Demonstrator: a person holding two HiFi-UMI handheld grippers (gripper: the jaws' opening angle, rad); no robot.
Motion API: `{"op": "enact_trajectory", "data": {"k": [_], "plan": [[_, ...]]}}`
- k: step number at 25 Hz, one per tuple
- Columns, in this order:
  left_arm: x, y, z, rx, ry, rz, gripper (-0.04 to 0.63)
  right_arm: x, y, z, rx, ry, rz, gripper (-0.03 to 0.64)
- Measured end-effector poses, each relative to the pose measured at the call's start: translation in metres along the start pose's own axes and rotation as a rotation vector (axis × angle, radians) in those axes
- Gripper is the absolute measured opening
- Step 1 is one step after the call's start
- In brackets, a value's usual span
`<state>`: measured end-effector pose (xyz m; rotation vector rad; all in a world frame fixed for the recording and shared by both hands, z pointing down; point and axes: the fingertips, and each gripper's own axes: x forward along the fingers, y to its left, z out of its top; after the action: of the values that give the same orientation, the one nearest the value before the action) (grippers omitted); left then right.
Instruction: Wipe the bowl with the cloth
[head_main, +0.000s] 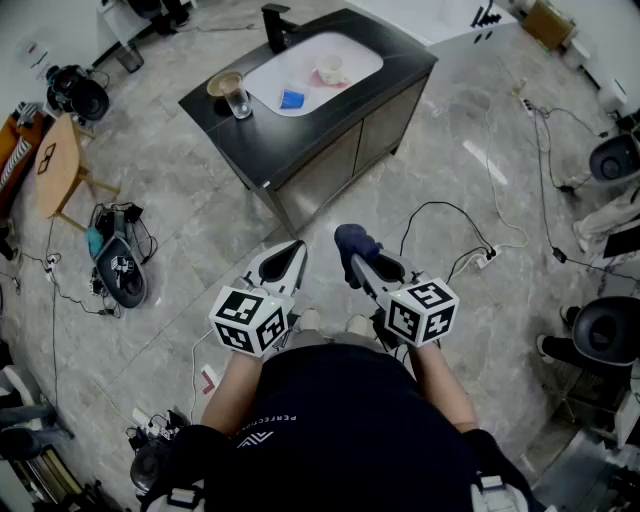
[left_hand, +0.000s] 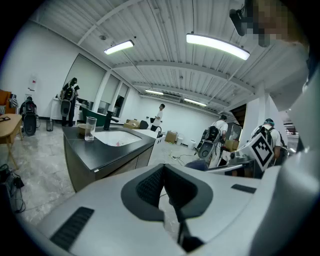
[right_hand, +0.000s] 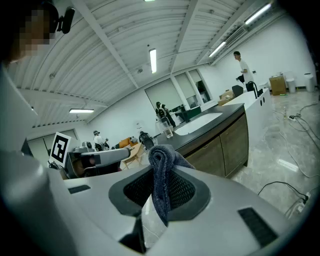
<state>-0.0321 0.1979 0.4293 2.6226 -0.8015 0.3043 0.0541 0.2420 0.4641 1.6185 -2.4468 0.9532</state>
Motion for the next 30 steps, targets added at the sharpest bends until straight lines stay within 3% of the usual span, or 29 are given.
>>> {"op": "enact_trajectory", "data": {"k": [10,16,22,30], "plan": [[0.011,-0.011,-0.007,-0.023,0.007,0.019,0.009,-0.013,-0.014,0.001,0.008,-0.001,0.012,0.081],[0.022,-0.022,-0.01,-0.044,0.006,0.038,0.009,-0.025,-0.024,0.005,0.047,-0.007,0.066,0.081],[0.033,-0.044,-0.004,-0.016,-0.008,0.036,0.009,-0.032,-0.034,0.008,0.022,0.013,0.102,0.081],[0.031,-0.042,-0.013,-0.032,0.003,0.059,0.009,-0.031,-0.039,0.009,0.026,0.022,0.144,0.081]]}}
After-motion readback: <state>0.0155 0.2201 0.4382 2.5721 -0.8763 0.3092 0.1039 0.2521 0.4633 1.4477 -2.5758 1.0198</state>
